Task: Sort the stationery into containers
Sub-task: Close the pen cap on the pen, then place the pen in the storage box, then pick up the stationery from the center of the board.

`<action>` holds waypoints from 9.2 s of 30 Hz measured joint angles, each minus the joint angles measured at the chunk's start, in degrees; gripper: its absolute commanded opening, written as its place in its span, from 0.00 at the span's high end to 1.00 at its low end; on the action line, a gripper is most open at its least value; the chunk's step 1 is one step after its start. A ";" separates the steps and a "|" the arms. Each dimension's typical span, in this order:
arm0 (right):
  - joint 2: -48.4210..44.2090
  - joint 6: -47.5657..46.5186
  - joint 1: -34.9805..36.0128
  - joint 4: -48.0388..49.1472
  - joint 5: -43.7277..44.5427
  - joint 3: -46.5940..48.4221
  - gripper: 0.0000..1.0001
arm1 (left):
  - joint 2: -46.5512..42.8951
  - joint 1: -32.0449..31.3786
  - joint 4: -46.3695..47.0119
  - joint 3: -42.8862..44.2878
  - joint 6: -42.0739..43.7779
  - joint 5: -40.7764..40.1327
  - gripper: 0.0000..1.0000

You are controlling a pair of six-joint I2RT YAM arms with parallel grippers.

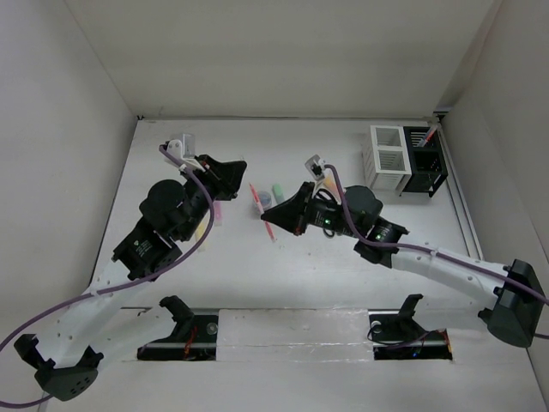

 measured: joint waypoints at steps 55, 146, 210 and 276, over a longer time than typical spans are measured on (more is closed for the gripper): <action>2.71 -0.74 0.00 0.37 4.74 4.13 1.00 | 0.94 0.00 2.69 -0.72 -0.35 1.57 1.00; 7.69 -24.44 -48.52 14.60 2.67 6.05 1.00 | 8.92 -1.97 -25.29 -2.51 0.87 -15.41 0.00; 43.10 -19.10 -72.57 14.10 0.98 22.05 0.85 | 2.05 -1.97 -22.62 -4.02 2.14 -12.76 0.00; 43.98 -31.39 -35.71 -47.50 13.68 36.81 0.02 | 10.34 19.89 -28.61 0.09 -6.93 -14.88 0.00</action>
